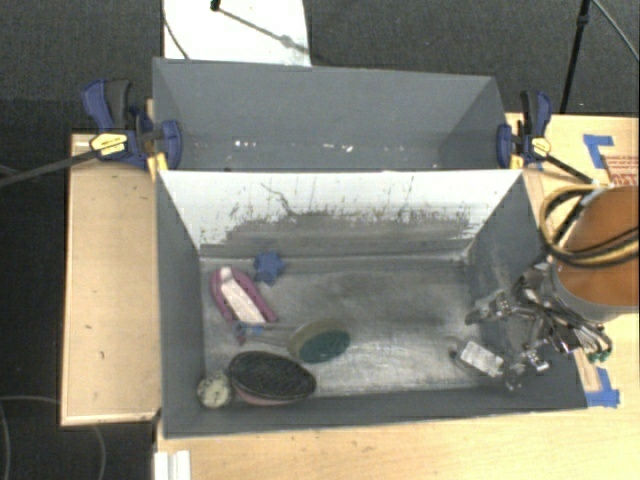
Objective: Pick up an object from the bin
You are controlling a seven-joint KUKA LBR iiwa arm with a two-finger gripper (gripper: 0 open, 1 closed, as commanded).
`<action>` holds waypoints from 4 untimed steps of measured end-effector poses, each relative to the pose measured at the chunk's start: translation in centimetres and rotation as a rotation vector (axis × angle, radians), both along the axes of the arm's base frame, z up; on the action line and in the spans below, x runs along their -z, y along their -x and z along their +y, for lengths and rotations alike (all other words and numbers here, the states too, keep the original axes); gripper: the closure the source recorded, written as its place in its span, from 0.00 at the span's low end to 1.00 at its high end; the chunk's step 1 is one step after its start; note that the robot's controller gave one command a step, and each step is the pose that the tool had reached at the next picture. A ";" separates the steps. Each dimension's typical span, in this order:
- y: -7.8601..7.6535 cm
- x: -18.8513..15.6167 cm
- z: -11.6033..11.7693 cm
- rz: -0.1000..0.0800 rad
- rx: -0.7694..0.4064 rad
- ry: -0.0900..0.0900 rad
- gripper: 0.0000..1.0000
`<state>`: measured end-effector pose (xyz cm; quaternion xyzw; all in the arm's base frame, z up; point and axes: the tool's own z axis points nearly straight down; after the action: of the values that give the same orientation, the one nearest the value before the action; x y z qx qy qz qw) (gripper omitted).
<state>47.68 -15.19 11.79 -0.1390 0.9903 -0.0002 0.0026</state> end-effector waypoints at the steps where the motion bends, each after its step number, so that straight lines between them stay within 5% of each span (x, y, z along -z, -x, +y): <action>1: -0.7 4.3 1.1 -0.014 -0.344 -0.001 0.00; 2: -0.7 4.5 1.4 -0.013 -0.583 -0.016 0.00; 3: -0.5 4.6 0.6 -0.005 -0.579 -0.006 1.00; 4: -0.8 3.8 0.8 -0.006 -0.580 0.002 1.00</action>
Offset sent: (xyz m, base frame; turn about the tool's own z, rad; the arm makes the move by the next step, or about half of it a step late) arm 0.0006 0.0063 -0.0479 -0.3432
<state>48.43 -14.41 7.95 -0.4163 0.9092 -0.0011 0.0053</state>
